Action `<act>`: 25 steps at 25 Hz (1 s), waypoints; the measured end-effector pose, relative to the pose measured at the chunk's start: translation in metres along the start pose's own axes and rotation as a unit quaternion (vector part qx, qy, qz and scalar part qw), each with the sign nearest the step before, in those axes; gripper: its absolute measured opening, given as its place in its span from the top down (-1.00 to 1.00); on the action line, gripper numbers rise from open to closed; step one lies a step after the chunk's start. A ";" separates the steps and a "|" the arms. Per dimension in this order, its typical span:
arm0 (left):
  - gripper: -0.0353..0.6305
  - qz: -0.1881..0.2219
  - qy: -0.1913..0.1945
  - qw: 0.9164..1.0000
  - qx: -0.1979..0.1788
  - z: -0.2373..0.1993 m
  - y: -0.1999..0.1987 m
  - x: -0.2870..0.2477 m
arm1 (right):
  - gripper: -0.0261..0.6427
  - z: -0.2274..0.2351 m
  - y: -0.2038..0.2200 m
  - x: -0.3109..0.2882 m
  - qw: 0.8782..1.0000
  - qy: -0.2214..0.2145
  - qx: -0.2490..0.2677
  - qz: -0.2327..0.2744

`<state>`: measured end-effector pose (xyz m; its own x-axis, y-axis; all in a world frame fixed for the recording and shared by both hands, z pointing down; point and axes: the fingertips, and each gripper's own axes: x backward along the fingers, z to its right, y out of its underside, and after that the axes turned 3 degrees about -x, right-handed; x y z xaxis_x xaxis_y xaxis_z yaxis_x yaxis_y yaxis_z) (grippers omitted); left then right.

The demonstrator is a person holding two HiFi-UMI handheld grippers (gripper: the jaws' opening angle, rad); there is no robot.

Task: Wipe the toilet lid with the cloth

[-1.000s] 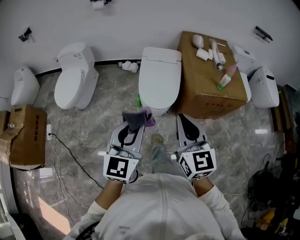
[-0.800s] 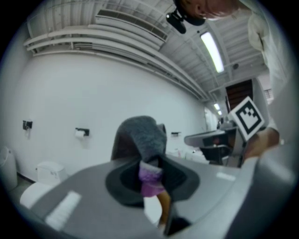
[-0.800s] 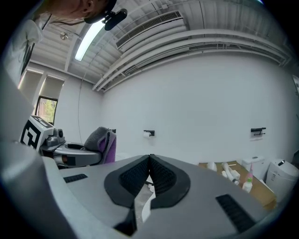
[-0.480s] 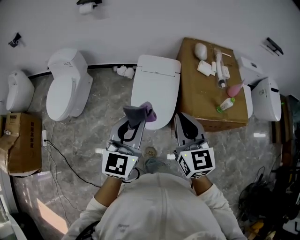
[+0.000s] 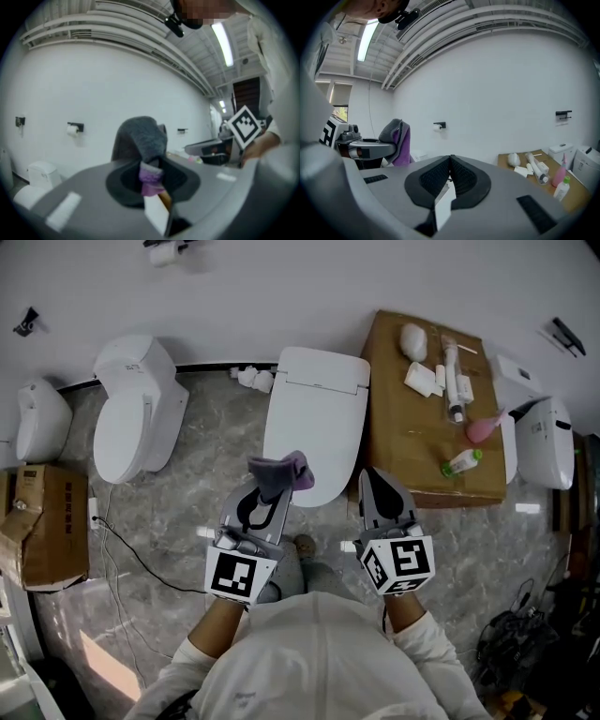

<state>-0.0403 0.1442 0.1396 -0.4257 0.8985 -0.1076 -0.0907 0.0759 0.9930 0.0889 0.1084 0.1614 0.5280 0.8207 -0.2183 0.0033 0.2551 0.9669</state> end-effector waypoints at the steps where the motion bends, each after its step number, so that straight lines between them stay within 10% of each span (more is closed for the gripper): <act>1: 0.70 -0.001 0.003 1.000 -0.001 -0.001 0.002 -0.003 | 0.88 0.004 0.005 -0.003 1.000 0.005 -0.005 -0.004; 25: 0.70 -0.057 0.089 0.994 0.000 -0.022 0.139 -0.078 | 0.88 0.015 0.186 -0.053 0.989 0.044 -0.094 -0.102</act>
<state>-0.0392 0.0751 0.2849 -0.5654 0.7930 -0.2267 -0.1471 0.1735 0.9738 0.0748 0.1048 0.3552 0.4565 0.7813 -0.4256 -0.0603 0.5045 0.8613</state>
